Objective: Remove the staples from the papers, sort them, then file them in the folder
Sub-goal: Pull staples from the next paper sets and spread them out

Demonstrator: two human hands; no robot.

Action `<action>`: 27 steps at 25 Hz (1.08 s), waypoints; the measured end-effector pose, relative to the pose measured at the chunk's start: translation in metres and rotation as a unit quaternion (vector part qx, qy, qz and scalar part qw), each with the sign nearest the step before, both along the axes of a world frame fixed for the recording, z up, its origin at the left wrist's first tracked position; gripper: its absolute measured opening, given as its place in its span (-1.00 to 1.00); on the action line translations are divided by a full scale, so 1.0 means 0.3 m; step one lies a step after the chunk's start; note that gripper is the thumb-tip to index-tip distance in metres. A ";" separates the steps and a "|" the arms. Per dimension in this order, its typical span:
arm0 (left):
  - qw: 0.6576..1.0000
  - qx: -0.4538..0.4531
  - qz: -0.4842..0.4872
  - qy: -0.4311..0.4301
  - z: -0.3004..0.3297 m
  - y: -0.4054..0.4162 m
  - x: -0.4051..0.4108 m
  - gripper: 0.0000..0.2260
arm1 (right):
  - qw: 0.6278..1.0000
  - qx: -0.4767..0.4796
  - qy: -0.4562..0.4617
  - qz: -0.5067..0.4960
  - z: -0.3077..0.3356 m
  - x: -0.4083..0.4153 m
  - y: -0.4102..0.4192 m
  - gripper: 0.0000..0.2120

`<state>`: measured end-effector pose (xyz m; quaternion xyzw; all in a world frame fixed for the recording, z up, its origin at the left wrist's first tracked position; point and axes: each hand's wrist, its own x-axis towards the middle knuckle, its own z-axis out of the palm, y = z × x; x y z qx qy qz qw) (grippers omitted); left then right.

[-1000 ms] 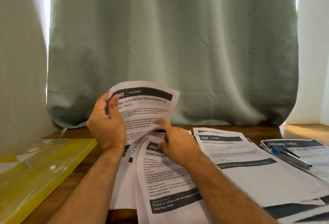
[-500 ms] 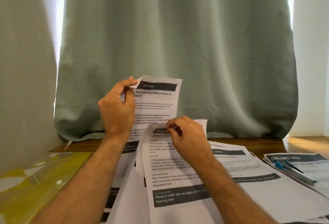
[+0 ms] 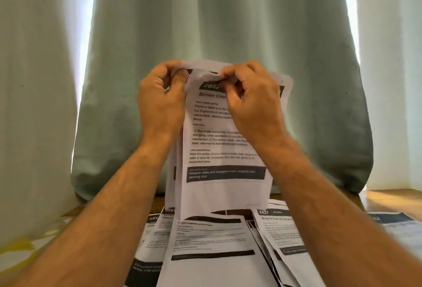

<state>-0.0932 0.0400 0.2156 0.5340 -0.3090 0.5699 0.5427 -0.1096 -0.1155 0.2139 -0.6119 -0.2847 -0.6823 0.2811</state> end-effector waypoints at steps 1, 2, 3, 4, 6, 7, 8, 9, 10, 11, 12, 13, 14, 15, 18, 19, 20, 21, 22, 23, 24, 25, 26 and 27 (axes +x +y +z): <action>0.997 -0.026 -0.049 0.056 0.001 -0.006 0.007 -0.89 | 1.000 -0.010 0.004 -0.008 0.002 -0.002 -0.002 -0.86; 0.987 -0.051 -0.098 0.119 -0.008 -0.013 0.019 -0.86 | 0.999 -0.021 0.017 -0.020 -0.005 0.001 -0.005 -0.85; 0.970 -0.066 -0.140 0.186 -0.032 -0.022 0.042 -0.84 | 0.998 -0.034 0.040 -0.034 -0.020 0.015 -0.008 -0.85; 0.947 -0.073 -0.179 0.255 -0.070 -0.032 0.069 -0.84 | 0.995 -0.048 0.070 -0.049 -0.045 0.034 -0.011 -0.84; 0.884 -0.075 -0.244 0.392 -0.189 -0.055 0.154 -0.88 | 0.982 -0.069 0.155 -0.083 -0.121 0.091 -0.022 -0.82; 0.848 -0.076 -0.276 0.446 -0.258 -0.068 0.184 -0.88 | 0.970 -0.079 0.207 -0.104 -0.170 0.124 -0.030 -0.81; 0.816 -0.072 -0.296 0.492 -0.336 -0.081 0.212 -0.85 | 0.952 -0.092 0.264 -0.128 -0.227 0.161 -0.039 -0.79; 0.796 -0.066 -0.298 0.523 -0.411 -0.096 0.230 -0.80 | 0.929 -0.110 0.319 -0.153 -0.290 0.197 -0.045 -0.77; 0.785 -0.059 -0.291 0.543 -0.484 -0.106 0.242 -0.80 | 0.904 -0.127 0.369 -0.172 -0.354 0.227 -0.050 -0.76; 0.777 -0.058 -0.282 0.560 -0.548 -0.113 0.249 -0.81 | 0.882 -0.138 0.412 -0.181 -0.417 0.250 -0.055 -0.77; 0.768 -0.059 -0.273 0.576 -0.605 -0.119 0.254 -0.83 | 0.865 -0.141 0.446 -0.181 -0.474 0.266 -0.059 -0.78; 0.758 -0.068 -0.267 0.591 -0.648 -0.118 0.264 -0.84 | 0.854 -0.139 0.470 -0.176 -0.520 0.277 -0.063 -0.80; 0.753 -0.076 -0.264 0.599 -0.676 -0.117 0.270 -0.84 | 0.848 -0.133 0.484 -0.168 -0.552 0.281 -0.067 -0.81; 0.749 -0.083 -0.260 0.604 -0.688 -0.114 0.279 -0.83 | 0.846 -0.126 0.492 -0.161 -0.571 0.283 -0.069 -0.82; 0.766 -0.082 -0.230 0.594 -0.698 -0.114 0.303 -0.85 | 0.842 -0.118 0.502 -0.159 -0.589 0.284 -0.066 -0.80; 0.775 -0.084 -0.219 0.587 -0.698 -0.116 0.306 -0.85 | 0.845 -0.118 0.495 -0.164 -0.588 0.281 -0.063 -0.80; 0.783 -0.092 -0.210 0.578 -0.700 -0.117 0.312 -0.85 | 0.853 -0.116 0.478 -0.171 -0.584 0.277 -0.060 -0.81; 0.791 -0.105 -0.203 0.568 -0.701 -0.118 0.313 -0.86 | 0.865 -0.114 0.454 -0.179 -0.582 0.271 -0.060 -0.81; 0.797 -0.113 -0.200 0.558 -0.700 -0.117 0.317 -0.85 | 0.878 -0.110 0.428 -0.184 -0.581 0.265 -0.061 -0.80; 0.802 -0.123 -0.201 0.550 -0.697 -0.117 0.317 -0.85 | 0.890 -0.107 0.401 -0.187 -0.580 0.259 -0.064 -0.80; 0.806 -0.131 -0.202 0.540 -0.695 -0.117 0.319 -0.84 | 0.901 -0.106 0.376 -0.189 -0.579 0.254 -0.067 -0.80; 0.811 -0.138 -0.203 0.531 -0.691 -0.120 0.313 -0.84 | 0.912 -0.107 0.347 -0.189 -0.579 0.249 -0.070 -0.81; 0.818 -0.141 -0.204 0.520 -0.688 -0.124 0.309 -0.83 | 0.926 -0.103 0.311 -0.188 -0.580 0.243 -0.072 -0.83; 0.824 -0.144 -0.206 0.507 -0.686 -0.128 0.304 -0.83 | 0.940 -0.095 0.269 -0.187 -0.582 0.239 -0.074 -0.88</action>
